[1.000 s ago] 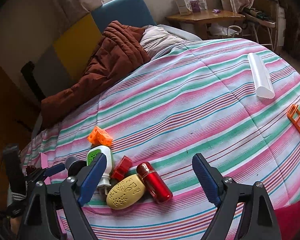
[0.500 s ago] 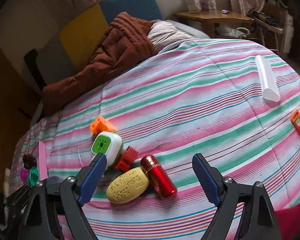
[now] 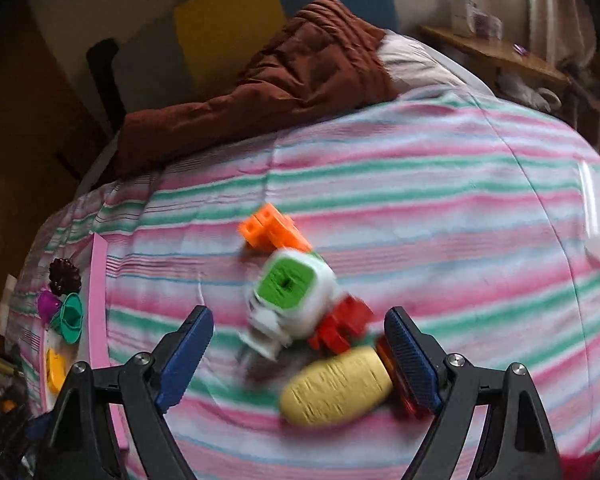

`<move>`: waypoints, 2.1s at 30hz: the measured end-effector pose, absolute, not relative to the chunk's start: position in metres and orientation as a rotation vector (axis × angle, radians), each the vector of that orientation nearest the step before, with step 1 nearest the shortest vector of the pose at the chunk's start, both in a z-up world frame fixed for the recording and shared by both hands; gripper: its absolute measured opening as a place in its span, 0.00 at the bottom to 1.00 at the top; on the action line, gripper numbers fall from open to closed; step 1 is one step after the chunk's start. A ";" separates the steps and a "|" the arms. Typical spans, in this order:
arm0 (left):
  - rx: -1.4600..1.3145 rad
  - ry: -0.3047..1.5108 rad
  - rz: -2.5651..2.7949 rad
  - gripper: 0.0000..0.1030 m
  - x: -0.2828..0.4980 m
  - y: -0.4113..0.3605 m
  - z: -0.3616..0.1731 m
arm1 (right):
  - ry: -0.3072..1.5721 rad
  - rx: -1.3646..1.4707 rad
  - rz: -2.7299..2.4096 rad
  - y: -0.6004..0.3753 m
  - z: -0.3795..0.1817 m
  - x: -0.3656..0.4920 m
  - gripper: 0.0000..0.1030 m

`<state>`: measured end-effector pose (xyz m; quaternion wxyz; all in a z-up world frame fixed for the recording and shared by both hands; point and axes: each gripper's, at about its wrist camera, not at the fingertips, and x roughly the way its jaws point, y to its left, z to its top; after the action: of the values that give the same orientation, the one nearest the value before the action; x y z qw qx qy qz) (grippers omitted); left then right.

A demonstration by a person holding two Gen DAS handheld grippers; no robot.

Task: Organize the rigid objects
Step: 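Grasp the white plug device with the right tool while the left tool lifts the canister, then carry the black canister over the tray with the left tool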

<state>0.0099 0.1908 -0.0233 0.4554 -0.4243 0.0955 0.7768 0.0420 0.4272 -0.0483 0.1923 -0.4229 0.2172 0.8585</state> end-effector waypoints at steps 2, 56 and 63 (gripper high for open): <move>-1.047 0.219 1.931 0.63 0.009 0.181 -0.021 | 0.564 -1.216 2.408 0.428 -0.052 0.026 0.85; -1.219 0.091 2.289 0.63 -0.017 0.061 -0.033 | 0.198 -1.457 2.617 0.331 -0.096 0.020 0.49; -1.237 0.021 2.323 0.63 -0.020 0.028 -0.030 | 0.265 -1.509 2.634 0.341 -0.098 0.020 0.52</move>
<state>-0.0200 0.0278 -0.0299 0.2521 -0.4548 0.0077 0.8541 0.0197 0.3410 -0.0983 0.0473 -0.4946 0.0869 0.8635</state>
